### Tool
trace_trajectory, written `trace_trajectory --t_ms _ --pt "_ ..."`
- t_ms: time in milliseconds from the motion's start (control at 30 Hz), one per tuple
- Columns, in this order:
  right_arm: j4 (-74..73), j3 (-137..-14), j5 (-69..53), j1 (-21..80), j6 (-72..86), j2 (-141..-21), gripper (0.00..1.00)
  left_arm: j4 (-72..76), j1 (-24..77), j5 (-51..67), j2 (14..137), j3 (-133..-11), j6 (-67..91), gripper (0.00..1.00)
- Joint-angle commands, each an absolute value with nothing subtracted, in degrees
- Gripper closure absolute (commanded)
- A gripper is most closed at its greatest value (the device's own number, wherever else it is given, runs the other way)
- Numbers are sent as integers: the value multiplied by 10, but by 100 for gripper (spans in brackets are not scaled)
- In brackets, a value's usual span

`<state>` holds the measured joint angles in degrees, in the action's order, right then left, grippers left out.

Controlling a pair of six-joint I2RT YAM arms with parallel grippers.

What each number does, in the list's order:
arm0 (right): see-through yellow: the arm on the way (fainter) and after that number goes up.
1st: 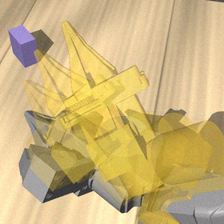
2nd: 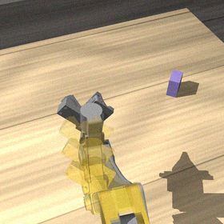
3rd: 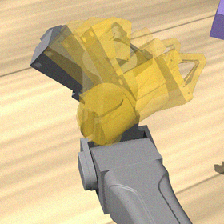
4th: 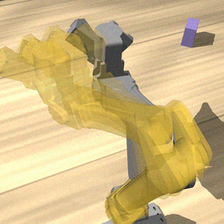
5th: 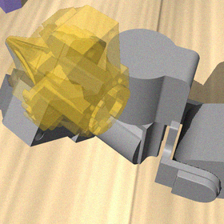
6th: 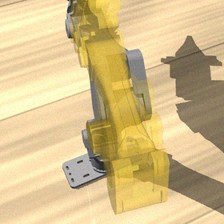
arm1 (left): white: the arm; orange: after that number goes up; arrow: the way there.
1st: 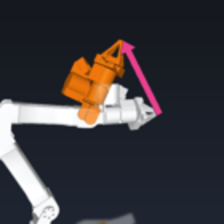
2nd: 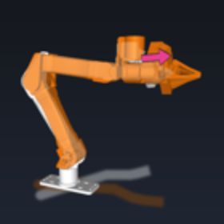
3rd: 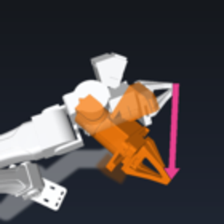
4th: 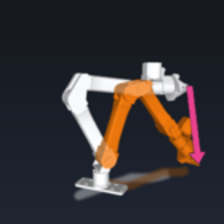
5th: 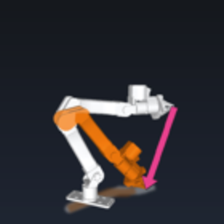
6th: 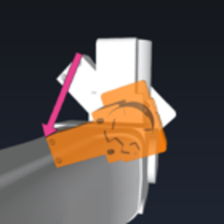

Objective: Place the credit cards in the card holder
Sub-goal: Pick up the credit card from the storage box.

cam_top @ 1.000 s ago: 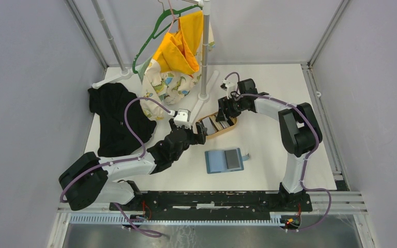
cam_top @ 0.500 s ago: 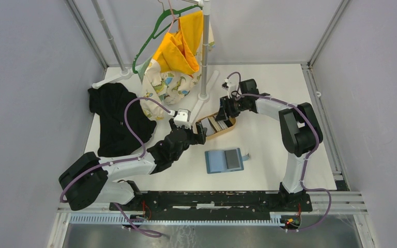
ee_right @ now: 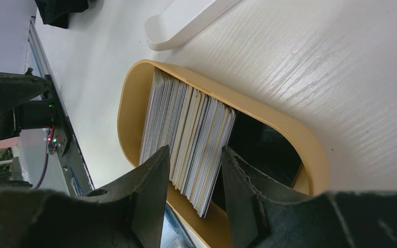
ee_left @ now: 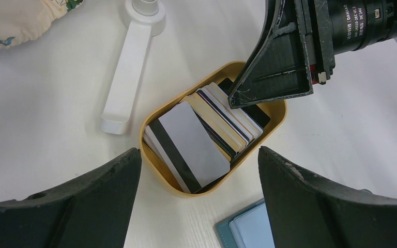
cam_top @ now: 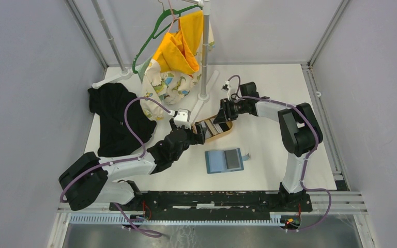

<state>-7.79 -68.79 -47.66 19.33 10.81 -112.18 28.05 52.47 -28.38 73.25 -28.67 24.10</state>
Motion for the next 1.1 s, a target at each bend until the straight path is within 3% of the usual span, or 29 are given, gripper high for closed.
trace_trajectory --t_ms 0,533,1067 --pt "-30 -675 -530 197 151 -1106 53 312 522 -295 735 -290 261 14" --pt "-26 -657 -489 210 140 -1106 49 249 515 -301 750 -320 298 49" --pt "-116 -702 -405 236 46 -1138 40 150 499 -274 787 -353 361 50"
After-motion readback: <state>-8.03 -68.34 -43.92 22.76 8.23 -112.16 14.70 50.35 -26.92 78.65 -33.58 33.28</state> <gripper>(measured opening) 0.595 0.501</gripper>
